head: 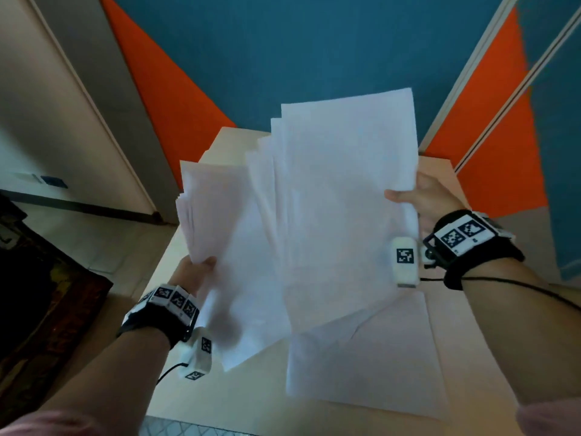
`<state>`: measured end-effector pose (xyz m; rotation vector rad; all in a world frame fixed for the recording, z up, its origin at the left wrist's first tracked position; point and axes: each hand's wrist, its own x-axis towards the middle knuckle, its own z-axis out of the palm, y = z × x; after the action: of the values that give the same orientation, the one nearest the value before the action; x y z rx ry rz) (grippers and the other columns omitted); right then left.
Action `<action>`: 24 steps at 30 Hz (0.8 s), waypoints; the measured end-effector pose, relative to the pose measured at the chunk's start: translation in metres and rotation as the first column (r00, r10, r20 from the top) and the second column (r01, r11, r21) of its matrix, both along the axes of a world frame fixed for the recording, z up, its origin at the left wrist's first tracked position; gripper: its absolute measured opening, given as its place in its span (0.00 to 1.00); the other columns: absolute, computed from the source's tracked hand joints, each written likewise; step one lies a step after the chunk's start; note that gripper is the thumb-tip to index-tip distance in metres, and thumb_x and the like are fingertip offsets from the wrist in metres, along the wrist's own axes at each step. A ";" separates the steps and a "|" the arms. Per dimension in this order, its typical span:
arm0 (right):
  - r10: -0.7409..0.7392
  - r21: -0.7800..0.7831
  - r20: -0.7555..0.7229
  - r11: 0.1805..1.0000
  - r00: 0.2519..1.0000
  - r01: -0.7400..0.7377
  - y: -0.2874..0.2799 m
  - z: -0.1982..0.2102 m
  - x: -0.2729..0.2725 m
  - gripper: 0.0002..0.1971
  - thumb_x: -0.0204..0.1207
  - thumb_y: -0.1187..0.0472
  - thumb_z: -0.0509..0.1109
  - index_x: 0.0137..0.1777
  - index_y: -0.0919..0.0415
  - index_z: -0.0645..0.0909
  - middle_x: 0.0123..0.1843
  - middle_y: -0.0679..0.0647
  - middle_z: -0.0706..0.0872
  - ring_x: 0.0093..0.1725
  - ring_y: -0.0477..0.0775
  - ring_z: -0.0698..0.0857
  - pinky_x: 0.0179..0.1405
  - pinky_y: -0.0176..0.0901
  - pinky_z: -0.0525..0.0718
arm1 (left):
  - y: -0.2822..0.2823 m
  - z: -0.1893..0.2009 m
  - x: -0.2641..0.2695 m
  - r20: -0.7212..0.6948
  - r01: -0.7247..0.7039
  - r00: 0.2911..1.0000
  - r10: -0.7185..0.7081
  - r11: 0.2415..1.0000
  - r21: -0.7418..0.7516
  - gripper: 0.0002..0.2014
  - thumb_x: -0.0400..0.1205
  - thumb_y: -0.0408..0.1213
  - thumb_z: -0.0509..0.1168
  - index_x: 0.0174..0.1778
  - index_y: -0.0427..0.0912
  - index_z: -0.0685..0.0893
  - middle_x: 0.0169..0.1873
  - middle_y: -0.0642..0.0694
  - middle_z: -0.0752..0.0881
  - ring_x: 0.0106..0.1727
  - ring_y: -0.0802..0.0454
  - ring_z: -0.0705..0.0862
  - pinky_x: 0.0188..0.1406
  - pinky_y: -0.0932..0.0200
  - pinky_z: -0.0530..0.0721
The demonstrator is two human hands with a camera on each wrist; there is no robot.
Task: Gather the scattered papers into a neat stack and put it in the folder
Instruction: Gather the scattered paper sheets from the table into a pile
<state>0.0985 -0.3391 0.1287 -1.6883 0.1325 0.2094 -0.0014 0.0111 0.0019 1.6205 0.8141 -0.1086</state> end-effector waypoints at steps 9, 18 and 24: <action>0.126 0.169 -0.413 0.984 0.902 -0.060 0.024 -0.081 -0.054 0.47 0.48 0.61 0.88 0.71 0.66 0.74 0.61 0.62 0.85 0.59 0.62 0.85 0.61 0.61 0.83 | -0.032 0.003 0.013 -0.065 0.363 0.925 -0.375 0.920 -0.146 0.08 0.78 0.40 0.62 0.41 0.39 0.82 0.50 0.34 0.86 0.50 0.38 0.82 0.52 0.44 0.81; 0.146 0.269 -0.402 0.962 0.904 -0.036 0.006 -0.103 -0.076 0.45 0.36 0.59 0.90 0.60 0.60 0.82 0.53 0.55 0.90 0.56 0.56 0.87 0.61 0.56 0.82 | -0.068 0.018 0.011 0.139 0.432 0.897 -0.419 0.769 -0.472 0.44 0.54 0.67 0.74 0.61 0.43 0.82 0.47 0.46 0.92 0.51 0.47 0.90 0.56 0.49 0.86; 0.094 0.283 -0.434 0.958 0.896 0.036 -0.014 -0.098 -0.095 0.51 0.40 0.52 0.88 0.69 0.64 0.76 0.57 0.60 0.88 0.57 0.61 0.86 0.64 0.59 0.81 | -0.105 0.012 0.026 0.129 0.567 0.819 -0.559 0.754 -0.331 0.31 0.49 0.39 0.85 0.47 0.37 0.87 0.33 0.44 0.93 0.36 0.45 0.91 0.32 0.57 0.87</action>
<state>0.0034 -0.3526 0.0304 -1.3313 0.4002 0.6108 0.0243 -0.0934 0.0144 1.4617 0.2323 -0.6370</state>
